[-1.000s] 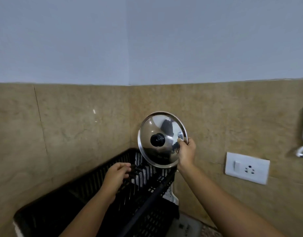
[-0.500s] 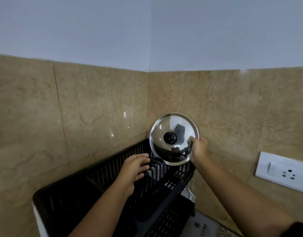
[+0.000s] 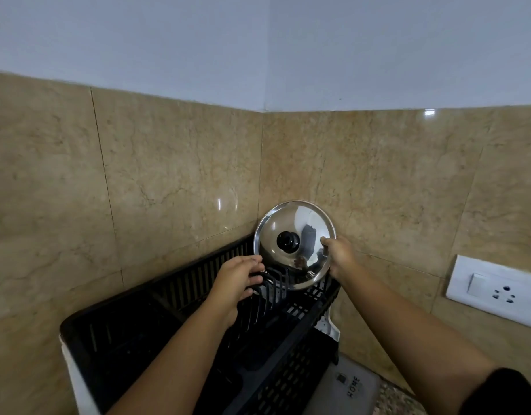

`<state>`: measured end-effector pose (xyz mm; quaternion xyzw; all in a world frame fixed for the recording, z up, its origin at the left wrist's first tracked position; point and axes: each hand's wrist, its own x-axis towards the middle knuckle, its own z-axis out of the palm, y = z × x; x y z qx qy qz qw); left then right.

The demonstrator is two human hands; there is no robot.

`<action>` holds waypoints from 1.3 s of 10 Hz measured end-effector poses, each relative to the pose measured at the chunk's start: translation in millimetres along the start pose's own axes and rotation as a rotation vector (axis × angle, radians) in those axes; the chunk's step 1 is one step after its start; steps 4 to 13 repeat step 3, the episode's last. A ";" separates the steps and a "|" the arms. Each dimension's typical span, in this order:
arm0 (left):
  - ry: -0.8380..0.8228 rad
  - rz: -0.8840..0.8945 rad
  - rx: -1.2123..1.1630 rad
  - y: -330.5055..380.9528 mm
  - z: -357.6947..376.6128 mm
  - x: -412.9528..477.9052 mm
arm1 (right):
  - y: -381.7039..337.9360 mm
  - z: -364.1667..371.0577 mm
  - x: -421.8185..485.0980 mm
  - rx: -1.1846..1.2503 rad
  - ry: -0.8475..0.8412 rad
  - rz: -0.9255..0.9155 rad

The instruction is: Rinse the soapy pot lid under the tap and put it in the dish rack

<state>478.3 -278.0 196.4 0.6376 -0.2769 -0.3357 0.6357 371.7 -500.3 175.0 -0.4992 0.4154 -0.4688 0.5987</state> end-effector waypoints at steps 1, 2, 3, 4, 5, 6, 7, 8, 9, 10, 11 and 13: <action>0.035 0.046 0.019 1.2 -0.3 -4.5 | -10.4 -5.3 -10.3 -0.076 -0.051 -0.009; 0.069 0.084 -0.008 9.6 1.4 -16.6 | -19.4 -19.4 -24.7 -0.094 -0.011 -0.043; 0.107 0.120 -0.034 20.4 5.6 -32.9 | -29.5 -44.1 -47.5 -0.049 0.042 -0.068; 0.107 0.120 -0.034 20.4 5.6 -32.9 | -29.5 -44.1 -47.5 -0.049 0.042 -0.068; 0.107 0.120 -0.034 20.4 5.6 -32.9 | -29.5 -44.1 -47.5 -0.049 0.042 -0.068; 0.107 0.120 -0.034 20.4 5.6 -32.9 | -29.5 -44.1 -47.5 -0.049 0.042 -0.068; 0.107 0.120 -0.034 20.4 5.6 -32.9 | -29.5 -44.1 -47.5 -0.049 0.042 -0.068; 0.107 0.120 -0.034 20.4 5.6 -32.9 | -29.5 -44.1 -47.5 -0.049 0.042 -0.068; 0.107 0.120 -0.034 20.4 5.6 -32.9 | -29.5 -44.1 -47.5 -0.049 0.042 -0.068; 0.107 0.120 -0.034 20.4 5.6 -32.9 | -29.5 -44.1 -47.5 -0.049 0.042 -0.068; 0.107 0.120 -0.034 20.4 5.6 -32.9 | -29.5 -44.1 -47.5 -0.049 0.042 -0.068; 0.107 0.120 -0.034 20.4 5.6 -32.9 | -29.5 -44.1 -47.5 -0.049 0.042 -0.068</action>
